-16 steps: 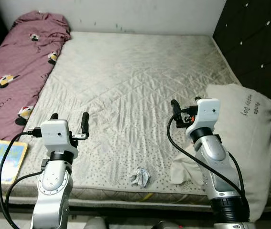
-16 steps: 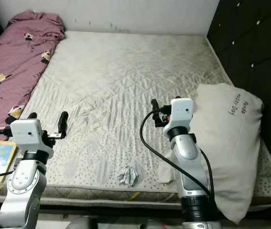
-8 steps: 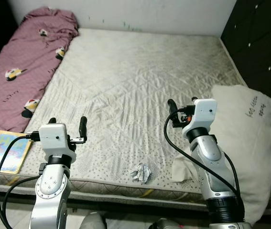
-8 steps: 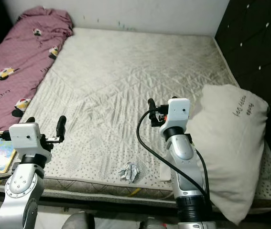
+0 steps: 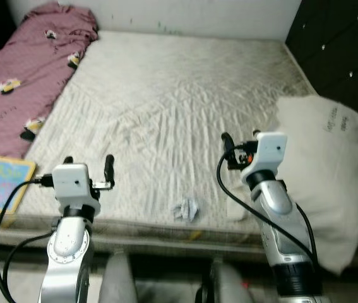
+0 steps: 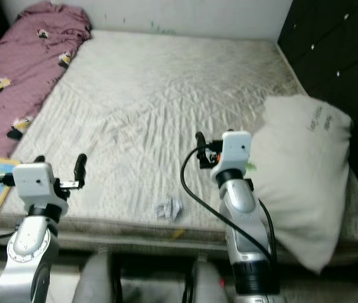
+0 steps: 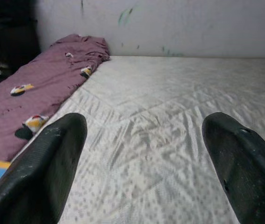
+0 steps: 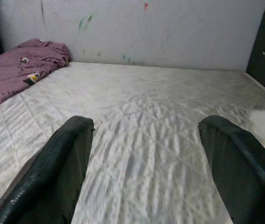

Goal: Clean up the room

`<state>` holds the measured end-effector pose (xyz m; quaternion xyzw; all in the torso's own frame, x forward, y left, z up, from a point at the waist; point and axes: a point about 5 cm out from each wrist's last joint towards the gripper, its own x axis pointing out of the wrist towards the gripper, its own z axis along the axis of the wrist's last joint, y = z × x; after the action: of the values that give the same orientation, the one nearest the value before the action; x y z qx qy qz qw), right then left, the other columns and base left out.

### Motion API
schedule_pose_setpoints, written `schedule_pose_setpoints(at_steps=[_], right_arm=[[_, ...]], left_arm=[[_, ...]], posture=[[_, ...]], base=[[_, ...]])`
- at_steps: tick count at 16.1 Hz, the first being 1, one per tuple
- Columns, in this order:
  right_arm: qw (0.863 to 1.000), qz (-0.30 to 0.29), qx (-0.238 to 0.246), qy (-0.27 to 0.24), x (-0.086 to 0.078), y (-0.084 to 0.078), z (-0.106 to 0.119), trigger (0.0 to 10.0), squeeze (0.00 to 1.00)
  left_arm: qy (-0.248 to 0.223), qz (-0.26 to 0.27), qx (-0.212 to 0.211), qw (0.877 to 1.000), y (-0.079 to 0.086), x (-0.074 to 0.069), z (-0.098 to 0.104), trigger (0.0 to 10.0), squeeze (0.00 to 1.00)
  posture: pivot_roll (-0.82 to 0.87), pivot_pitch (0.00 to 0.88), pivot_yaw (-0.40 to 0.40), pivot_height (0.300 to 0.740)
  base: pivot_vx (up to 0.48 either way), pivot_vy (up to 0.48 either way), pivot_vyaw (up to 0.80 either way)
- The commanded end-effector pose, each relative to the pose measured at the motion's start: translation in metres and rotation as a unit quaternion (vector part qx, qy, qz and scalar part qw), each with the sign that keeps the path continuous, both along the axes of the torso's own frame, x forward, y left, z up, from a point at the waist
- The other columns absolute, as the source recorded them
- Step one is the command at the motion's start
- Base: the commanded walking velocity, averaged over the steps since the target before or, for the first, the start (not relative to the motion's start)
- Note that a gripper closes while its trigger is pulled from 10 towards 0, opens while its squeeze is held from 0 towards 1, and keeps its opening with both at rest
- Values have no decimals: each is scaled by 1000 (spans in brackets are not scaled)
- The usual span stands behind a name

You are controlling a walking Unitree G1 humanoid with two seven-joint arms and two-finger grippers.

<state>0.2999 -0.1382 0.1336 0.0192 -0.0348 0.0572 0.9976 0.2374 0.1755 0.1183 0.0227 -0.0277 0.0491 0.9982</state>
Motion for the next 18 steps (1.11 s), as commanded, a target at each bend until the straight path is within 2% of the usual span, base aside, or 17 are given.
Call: schedule_pose_setpoints(at_steps=[1,12,15,18], right_arm=[[1000,5,3,-2,-1,0,2,10000,0],[999,35,-8,6,0,6,1,10000,0],[999,42,-1,3,0,9,3,10000,0],[999,48,-3,5,1,10,3,10000,0]], left_arm=[[-1,3,-6,1000,1,1,2,10000,0],[8,5,-25,1000,1,-4,-1,10000,0],[9,5,-29,1000,2,-3,-1,10000,0],[9,8,-28,1000,3,-3,0,10000,0]], posture=[[59,96,-35,577],[60,108,-60,577],[56,118,-58,532],[56,130,-59,507]], base=[[0,0,0],[0,0,0],[0,0,0],[0,0,0]])
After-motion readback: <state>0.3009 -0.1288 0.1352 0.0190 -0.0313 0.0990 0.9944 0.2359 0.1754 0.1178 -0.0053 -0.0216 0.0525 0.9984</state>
